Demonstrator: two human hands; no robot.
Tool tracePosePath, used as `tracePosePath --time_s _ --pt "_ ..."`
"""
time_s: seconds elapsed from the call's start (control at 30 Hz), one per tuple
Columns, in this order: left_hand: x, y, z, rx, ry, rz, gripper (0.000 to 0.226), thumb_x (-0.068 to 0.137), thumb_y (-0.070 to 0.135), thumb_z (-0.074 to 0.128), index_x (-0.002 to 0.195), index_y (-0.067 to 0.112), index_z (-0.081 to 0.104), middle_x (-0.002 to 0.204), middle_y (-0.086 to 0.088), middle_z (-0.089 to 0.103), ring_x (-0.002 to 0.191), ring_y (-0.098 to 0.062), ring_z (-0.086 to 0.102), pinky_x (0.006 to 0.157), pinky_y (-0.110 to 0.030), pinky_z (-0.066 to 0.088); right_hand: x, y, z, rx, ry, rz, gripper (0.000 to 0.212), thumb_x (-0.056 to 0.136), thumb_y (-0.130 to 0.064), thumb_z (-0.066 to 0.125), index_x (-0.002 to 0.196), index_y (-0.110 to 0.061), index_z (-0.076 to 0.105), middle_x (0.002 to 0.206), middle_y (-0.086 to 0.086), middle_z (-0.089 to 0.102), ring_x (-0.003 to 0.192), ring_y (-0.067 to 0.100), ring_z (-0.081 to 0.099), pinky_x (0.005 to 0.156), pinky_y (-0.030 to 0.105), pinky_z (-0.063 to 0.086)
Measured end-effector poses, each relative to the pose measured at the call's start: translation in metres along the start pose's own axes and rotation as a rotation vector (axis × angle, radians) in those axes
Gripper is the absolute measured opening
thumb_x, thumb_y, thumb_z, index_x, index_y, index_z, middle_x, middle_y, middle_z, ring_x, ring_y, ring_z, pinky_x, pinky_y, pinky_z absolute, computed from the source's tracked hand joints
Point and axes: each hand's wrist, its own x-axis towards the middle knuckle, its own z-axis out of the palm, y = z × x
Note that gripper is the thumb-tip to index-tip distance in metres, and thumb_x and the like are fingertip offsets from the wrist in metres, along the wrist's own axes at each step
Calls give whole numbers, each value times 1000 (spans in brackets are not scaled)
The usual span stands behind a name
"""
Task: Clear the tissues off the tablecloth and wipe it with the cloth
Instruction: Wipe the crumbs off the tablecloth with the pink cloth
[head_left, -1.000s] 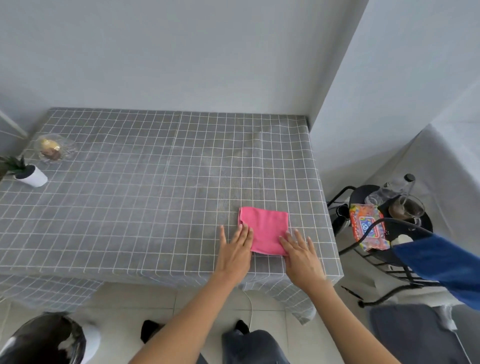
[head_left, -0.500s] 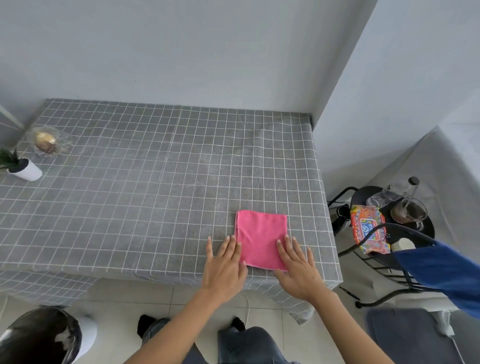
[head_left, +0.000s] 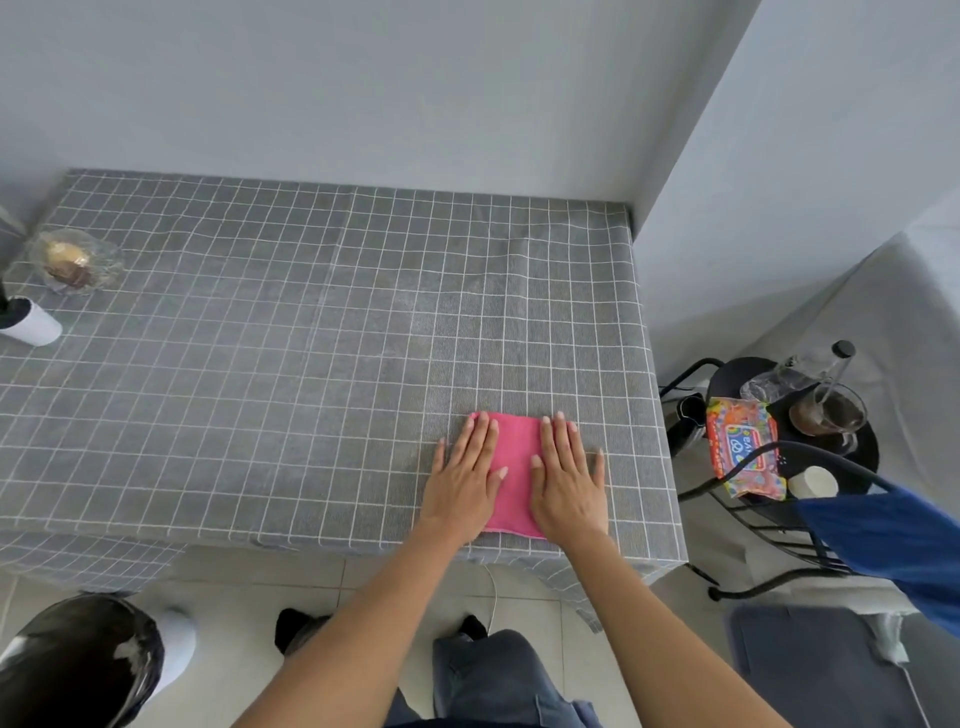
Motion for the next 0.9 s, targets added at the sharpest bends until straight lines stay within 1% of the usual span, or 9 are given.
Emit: tracePosePath --time_s 0.1,0.23,0.33,0.43,0.5,0.6,0.73,0.9 --pt "-3 -4 5 -16 2 -9 62 100 50 8 143 25 -28 151 8 -35 141 -13 -28 118 -42 -14 2 6 3 -6 25 -14 55 100 -45 3 149 -30 -18 155 -13 -22 143 7 -24 117 44 -15" --pt "-4 -5 5 5 1 -11 63 99 53 7 143 27 -29 151 9 -37 141 -13 -29 115 -43 -18 2 9 3 1 40 -38 56 99 -46 2 149 -32 -17 155 -15 -22 143 6 -23 117 43 -15" --pt "-5 -5 2 -9 -26 -16 63 99 53 7 143 27 -30 150 9 -37 141 -13 -30 115 -44 -18 2 8 4 1 28 -31 55 99 -46 2 148 -32 -20 154 -15 -24 142 6 -25 117 44 -14" --pt "-4 -3 -4 -27 -86 -20 63 100 51 9 143 25 -29 150 8 -37 142 -14 -29 116 -46 -15 3 6 2 -17 -8 -14 55 100 -45 3 147 -30 -23 154 -13 -25 142 7 -25 118 48 -10" --pt "-2 0 -10 -30 -132 -26 64 101 49 11 145 23 -26 152 6 -34 143 -16 -27 117 -47 -12 4 4 -2 -28 -35 -6 56 101 -44 5 148 -28 -20 156 -11 -23 144 10 -22 118 49 -8" --pt "0 1 -22 -21 -181 -18 62 102 47 12 149 21 -18 156 4 -26 145 -17 -21 118 -47 -9 8 1 -12 -42 -99 -9 58 102 -42 11 152 -23 -12 160 -6 -15 147 15 -15 118 50 -5" --pt "-4 -12 -43 17 -174 -12 60 102 45 12 151 19 -10 159 0 -16 147 -19 -12 117 -48 -7 12 -6 -34 -38 -188 5 59 103 -42 16 154 -19 -3 162 2 -9 148 21 -8 118 51 0" --pt "-15 -50 -78 60 -155 -107 61 102 46 11 152 15 -7 160 -5 -12 148 -22 -9 117 -50 -4 12 -22 -62 -106 -201 25 61 103 -40 22 153 -19 -5 161 6 -12 148 24 -10 118 50 0"
